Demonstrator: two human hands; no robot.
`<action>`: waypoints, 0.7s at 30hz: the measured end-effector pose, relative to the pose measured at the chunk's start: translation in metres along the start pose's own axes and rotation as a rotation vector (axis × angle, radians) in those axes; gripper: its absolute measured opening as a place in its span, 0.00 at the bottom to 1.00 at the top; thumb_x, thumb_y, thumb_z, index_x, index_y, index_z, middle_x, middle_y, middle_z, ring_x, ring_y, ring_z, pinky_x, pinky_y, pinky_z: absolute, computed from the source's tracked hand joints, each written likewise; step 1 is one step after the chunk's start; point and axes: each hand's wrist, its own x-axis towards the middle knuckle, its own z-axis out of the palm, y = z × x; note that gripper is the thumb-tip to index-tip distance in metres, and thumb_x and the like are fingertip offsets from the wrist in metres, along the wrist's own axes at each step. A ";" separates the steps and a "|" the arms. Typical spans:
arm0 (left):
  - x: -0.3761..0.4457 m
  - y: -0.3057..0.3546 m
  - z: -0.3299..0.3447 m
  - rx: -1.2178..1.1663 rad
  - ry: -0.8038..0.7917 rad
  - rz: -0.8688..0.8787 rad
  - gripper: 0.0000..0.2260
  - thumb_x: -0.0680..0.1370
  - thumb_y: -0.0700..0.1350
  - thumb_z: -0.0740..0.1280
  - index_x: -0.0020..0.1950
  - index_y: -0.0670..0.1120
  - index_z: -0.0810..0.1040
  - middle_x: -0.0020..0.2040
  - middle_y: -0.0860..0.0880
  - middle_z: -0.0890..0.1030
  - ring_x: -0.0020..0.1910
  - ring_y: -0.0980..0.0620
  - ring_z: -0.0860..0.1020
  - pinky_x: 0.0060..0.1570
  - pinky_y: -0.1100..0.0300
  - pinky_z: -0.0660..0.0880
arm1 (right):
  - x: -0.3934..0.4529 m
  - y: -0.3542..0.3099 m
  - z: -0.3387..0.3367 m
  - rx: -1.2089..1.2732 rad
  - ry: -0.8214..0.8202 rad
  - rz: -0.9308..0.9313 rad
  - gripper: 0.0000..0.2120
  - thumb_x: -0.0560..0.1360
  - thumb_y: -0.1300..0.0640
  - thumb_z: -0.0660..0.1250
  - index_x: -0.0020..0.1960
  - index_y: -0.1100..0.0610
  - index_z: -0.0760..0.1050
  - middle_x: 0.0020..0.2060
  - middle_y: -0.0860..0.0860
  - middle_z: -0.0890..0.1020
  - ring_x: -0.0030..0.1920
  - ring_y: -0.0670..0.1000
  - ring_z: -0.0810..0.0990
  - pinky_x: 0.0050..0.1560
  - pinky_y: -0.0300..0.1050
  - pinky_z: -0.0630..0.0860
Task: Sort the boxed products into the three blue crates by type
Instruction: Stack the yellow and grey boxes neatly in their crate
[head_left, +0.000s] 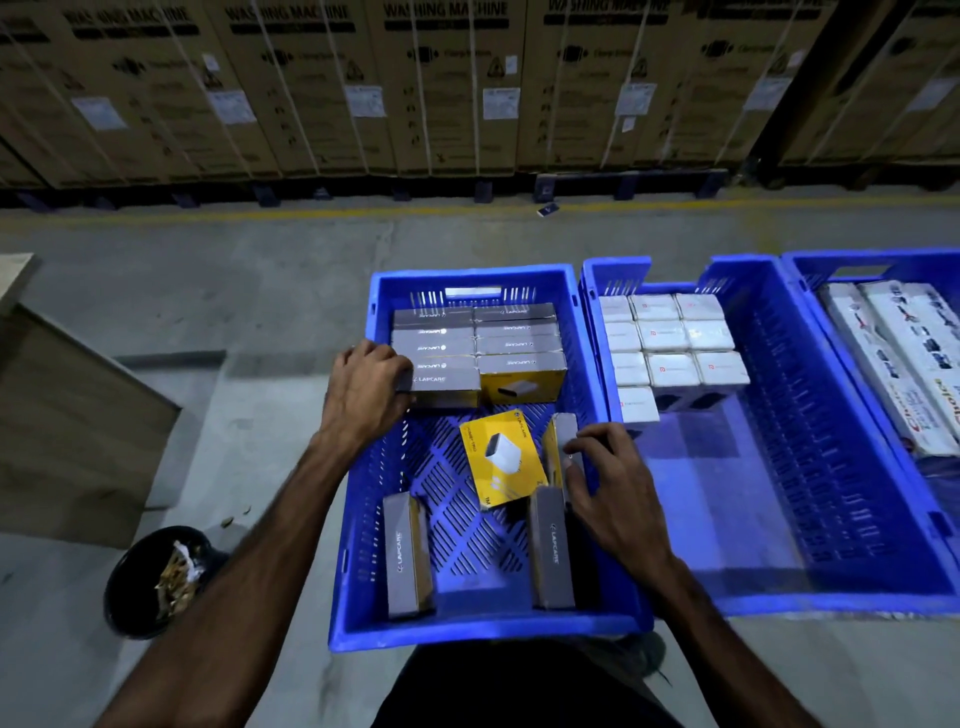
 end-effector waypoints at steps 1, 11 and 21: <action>0.005 0.000 0.002 0.044 -0.012 0.005 0.17 0.70 0.54 0.79 0.56 0.49 0.86 0.53 0.47 0.83 0.58 0.43 0.77 0.60 0.46 0.70 | 0.000 0.000 0.000 0.000 -0.001 0.003 0.06 0.79 0.59 0.70 0.55 0.58 0.82 0.56 0.51 0.76 0.55 0.50 0.78 0.51 0.48 0.79; 0.035 0.030 0.008 0.364 -0.260 -0.083 0.10 0.75 0.54 0.73 0.51 0.50 0.82 0.52 0.47 0.86 0.60 0.43 0.76 0.71 0.40 0.63 | 0.000 0.001 0.001 0.008 -0.001 0.000 0.06 0.79 0.60 0.71 0.55 0.58 0.82 0.56 0.51 0.76 0.56 0.50 0.77 0.52 0.47 0.79; 0.026 0.043 0.015 0.392 -0.233 -0.155 0.06 0.76 0.47 0.70 0.52 0.50 0.82 0.48 0.48 0.87 0.62 0.42 0.77 0.78 0.35 0.56 | 0.002 0.001 0.000 0.018 0.005 0.013 0.05 0.78 0.60 0.71 0.54 0.58 0.82 0.55 0.50 0.76 0.55 0.50 0.78 0.52 0.43 0.76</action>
